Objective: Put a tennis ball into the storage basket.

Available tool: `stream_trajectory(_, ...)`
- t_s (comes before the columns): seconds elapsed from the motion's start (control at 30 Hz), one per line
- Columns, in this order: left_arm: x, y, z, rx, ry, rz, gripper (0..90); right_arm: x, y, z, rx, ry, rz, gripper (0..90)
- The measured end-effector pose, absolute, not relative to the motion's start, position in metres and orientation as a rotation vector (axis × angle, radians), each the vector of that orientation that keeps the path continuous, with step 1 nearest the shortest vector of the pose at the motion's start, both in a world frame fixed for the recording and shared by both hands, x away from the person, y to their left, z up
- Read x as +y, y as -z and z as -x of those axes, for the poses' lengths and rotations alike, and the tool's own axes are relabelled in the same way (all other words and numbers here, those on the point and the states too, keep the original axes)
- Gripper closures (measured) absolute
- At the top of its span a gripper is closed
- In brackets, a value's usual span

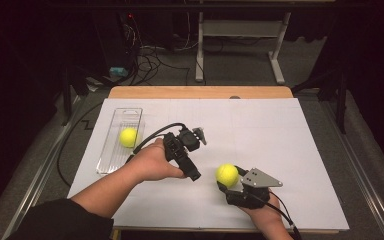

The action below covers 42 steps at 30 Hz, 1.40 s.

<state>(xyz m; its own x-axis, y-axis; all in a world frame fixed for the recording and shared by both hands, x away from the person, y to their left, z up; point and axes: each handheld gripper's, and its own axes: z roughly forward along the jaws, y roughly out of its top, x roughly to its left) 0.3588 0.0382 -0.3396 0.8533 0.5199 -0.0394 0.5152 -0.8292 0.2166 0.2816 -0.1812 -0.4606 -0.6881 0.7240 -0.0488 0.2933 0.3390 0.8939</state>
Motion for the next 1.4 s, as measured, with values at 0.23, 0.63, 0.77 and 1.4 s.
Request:
stream_trajectory(0.23, 0.015, 0.341, -0.355, 0.744, -0.004, -2.816, 0.4, -0.169, 0.462, -0.278, 2.177, -1.338, -0.868, 27.6)
stream_trajectory(0.63, -0.011, 0.355, -0.351, 0.699, 0.057, -2.831, 0.4, -0.155, 0.459, -0.270, 2.189, -1.380, -0.812, 27.7)
stream_trajectory(0.77, -0.018, 0.364, -0.352, 0.688, 0.095, -2.854, 0.7, -0.152, 0.457, -0.267, 2.185, -1.402, -0.796, 27.7)
stream_trajectory(1.4, -0.020, 0.375, -0.353, 0.689, 0.215, -2.827, 24.4, -0.152, 0.457, -0.269, 2.154, -1.389, -0.817, 27.3)
